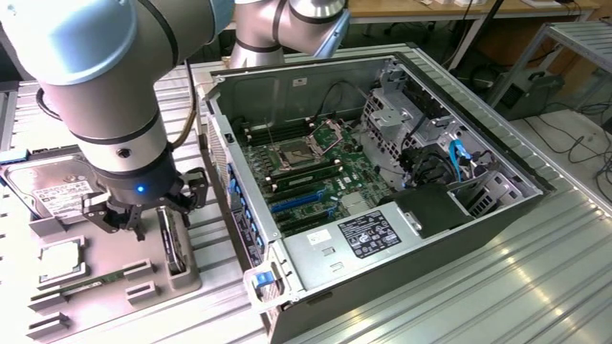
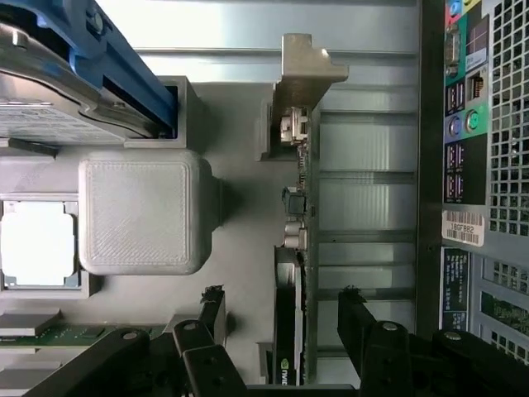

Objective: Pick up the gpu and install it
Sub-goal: 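Pick up the gpu and move the gpu toward the slot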

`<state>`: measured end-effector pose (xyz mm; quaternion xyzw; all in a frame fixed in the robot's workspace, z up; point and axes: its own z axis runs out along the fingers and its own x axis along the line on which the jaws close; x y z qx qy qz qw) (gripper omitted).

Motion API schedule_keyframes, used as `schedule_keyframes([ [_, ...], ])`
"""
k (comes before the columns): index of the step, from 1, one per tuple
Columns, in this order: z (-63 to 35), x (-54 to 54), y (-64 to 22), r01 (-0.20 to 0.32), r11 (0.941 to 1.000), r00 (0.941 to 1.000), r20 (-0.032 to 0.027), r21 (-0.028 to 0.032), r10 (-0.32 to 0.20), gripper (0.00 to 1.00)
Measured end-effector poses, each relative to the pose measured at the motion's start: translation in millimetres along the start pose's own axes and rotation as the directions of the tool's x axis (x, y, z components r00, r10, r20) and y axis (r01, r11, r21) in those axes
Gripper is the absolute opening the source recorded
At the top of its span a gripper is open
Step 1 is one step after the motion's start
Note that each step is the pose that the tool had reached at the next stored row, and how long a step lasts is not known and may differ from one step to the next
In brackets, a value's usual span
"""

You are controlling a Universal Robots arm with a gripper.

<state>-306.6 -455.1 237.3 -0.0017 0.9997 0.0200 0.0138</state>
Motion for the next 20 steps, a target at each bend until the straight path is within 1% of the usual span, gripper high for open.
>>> schedule_keyframes([
  [7, 10.8, -0.2, -0.4, 0.001, 1.0000, 1.0000, 0.0000, 0.0012, -0.001, 0.66],
  [10, 12.3, -0.8, -0.6, 0.001, 1.0000, 1.0000, -0.0002, 0.0014, -0.001, 0.65],
  [12, 12.9, -1.5, -0.5, 0.001, 1.0000, 1.0000, -0.0001, 0.0013, -0.001, 0.51],
  [17, 13.5, -2.6, -0.6, 0.001, 1.0000, 1.0000, -0.0001, 0.0014, -0.001, 0.49],
  [20, 13.6, -3.0, -0.6, 0.001, 1.0000, 1.0000, -0.0001, 0.0013, -0.001, 0.31],
])
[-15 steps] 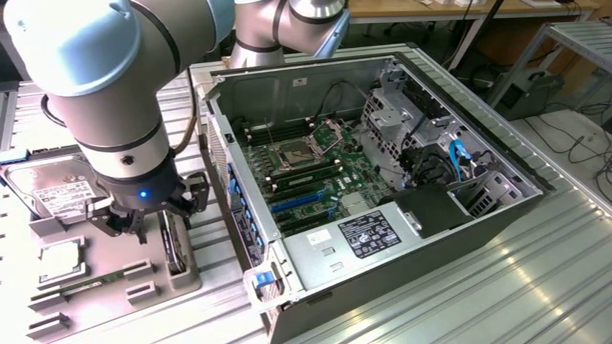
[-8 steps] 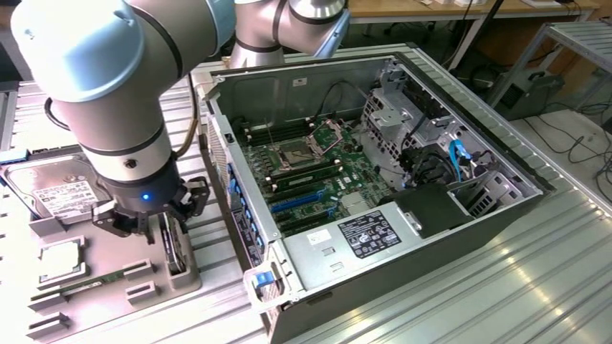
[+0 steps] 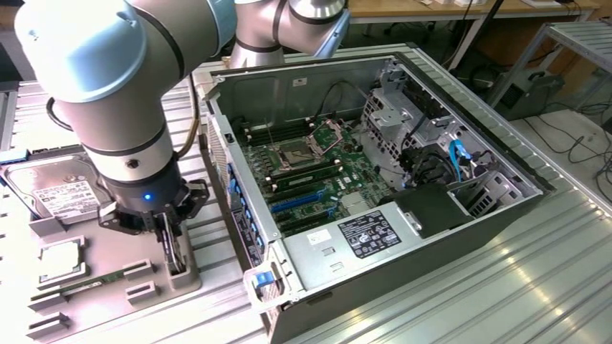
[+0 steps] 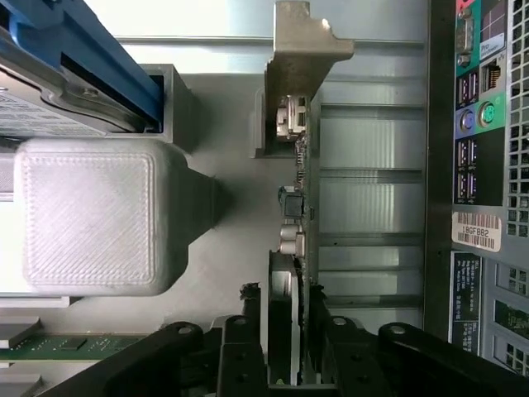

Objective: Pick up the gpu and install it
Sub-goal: 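Pick up the gpu and move the gpu toward the slot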

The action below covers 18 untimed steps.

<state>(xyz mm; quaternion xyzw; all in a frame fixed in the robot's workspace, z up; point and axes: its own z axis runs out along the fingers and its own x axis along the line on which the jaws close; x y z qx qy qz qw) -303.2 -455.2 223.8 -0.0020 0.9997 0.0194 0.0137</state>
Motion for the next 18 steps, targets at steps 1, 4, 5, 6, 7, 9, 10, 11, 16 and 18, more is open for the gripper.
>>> schedule_keyframes([
  [1, 0.1, -0.3, 0.0, 0.000, 1.0000, 1.0000, 0.0001, 0.0000, 0.000, 0.31],
  [4, 0.3, -1.3, 0.0, 0.000, 1.0000, 1.0000, 0.0000, 0.0000, 0.000, 0.27],
  [5, 0.3, -1.4, 0.0, 0.000, 1.0000, 1.0000, 0.0000, 0.0001, 0.000, 0.27],
  [6, 0.3, -1.4, 0.0, 0.000, 1.0000, 1.0000, -0.0001, 0.0001, 0.000, 0.27],
  [7, 0.4, -1.5, 0.0, 0.000, 1.0000, 1.0000, 0.0001, 0.0000, 0.000, 0.27],
  [9, 0.4, -1.5, 0.0, 0.000, 1.0000, 1.0000, 0.0001, -0.0001, 0.000, 0.27],
  [10, 0.4, -1.5, 0.0, 0.000, 1.0000, 1.0000, 0.0002, -0.0001, 0.000, 0.27],
  [11, 0.4, -1.5, 0.0, 0.000, 1.0000, 1.0000, 0.0001, -0.0001, 0.000, 0.27],
  [16, -0.1, -1.6, 0.1, 0.000, 1.0000, 1.0000, 0.0001, -0.0001, 0.000, 0.27],
  [18, -4.1, -1.7, 0.1, 0.000, 1.0000, 1.0000, 0.0001, 0.0000, 0.000, 0.27],
])
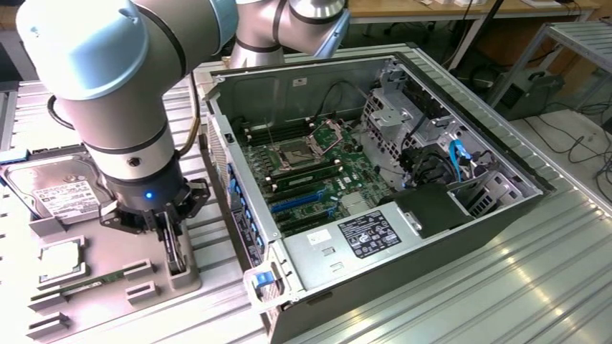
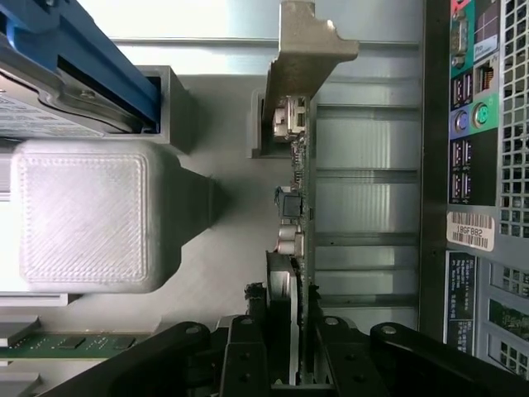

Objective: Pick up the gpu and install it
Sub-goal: 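Pick up the gpu and move the gpu toward the slot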

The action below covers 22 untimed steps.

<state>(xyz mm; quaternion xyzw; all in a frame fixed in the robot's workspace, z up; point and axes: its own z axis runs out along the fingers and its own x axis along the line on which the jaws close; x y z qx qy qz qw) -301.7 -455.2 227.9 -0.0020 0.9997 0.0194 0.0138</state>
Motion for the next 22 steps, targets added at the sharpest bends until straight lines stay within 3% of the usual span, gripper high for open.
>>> schedule_keyframes([
  [6, -25.4, -0.7, 1.0, 0.000, 1.0000, 1.0000, 0.0000, -0.0001, 0.000, 0.27],
  [22, -68.3, -1.9, 2.7, 0.000, 1.0000, 1.0000, 0.0001, -0.0001, 0.000, 0.27],
])
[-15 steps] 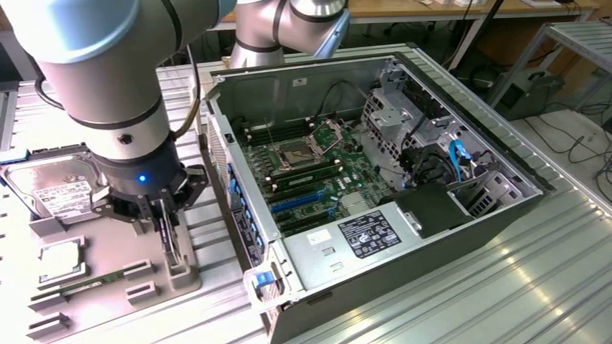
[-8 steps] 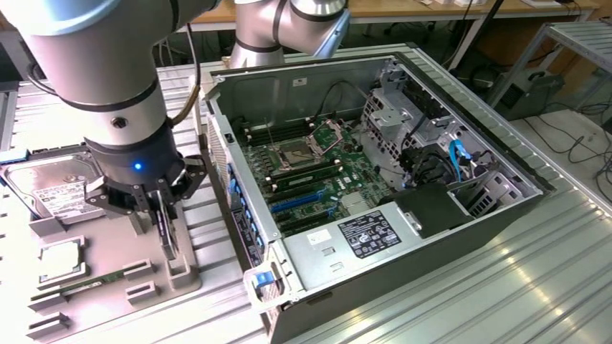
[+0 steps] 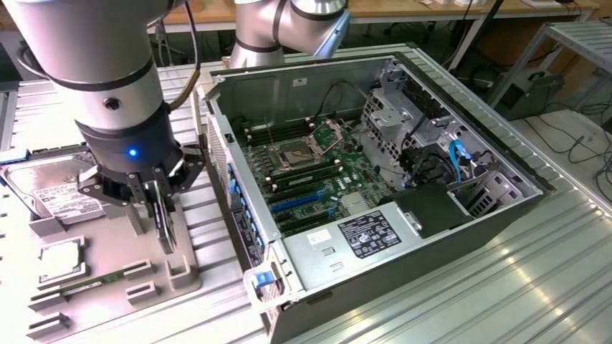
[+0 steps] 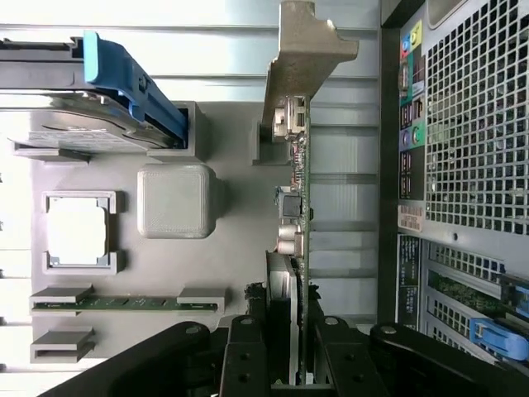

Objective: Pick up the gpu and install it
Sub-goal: 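Pick up the gpu and move the gpu toward the slot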

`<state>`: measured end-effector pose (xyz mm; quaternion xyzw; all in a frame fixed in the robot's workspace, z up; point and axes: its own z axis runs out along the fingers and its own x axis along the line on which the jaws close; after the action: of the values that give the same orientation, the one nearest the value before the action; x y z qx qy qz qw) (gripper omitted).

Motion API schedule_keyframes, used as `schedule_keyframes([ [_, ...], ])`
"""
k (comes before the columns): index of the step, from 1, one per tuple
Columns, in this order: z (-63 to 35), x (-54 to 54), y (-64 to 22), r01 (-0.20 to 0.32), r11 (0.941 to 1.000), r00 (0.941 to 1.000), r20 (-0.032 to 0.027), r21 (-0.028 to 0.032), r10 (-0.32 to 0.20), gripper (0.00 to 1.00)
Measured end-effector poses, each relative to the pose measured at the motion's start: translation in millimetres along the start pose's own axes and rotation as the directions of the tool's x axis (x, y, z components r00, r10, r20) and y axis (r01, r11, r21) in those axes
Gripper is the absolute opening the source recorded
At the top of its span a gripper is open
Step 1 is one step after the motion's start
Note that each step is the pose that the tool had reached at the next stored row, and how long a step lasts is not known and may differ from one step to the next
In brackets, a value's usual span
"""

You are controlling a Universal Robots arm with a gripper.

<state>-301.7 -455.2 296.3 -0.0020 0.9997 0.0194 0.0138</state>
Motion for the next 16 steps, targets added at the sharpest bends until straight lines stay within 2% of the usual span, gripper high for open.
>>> schedule_keyframes([
  [7, -21.0, -0.6, 0.8, 0.000, 1.0000, 1.0000, 0.0000, 0.0001, 0.000, 0.27],
  [16, -41.7, -1.1, 1.6, 0.000, 1.0000, 1.0000, 0.0000, 0.0000, 0.000, 0.27],
])
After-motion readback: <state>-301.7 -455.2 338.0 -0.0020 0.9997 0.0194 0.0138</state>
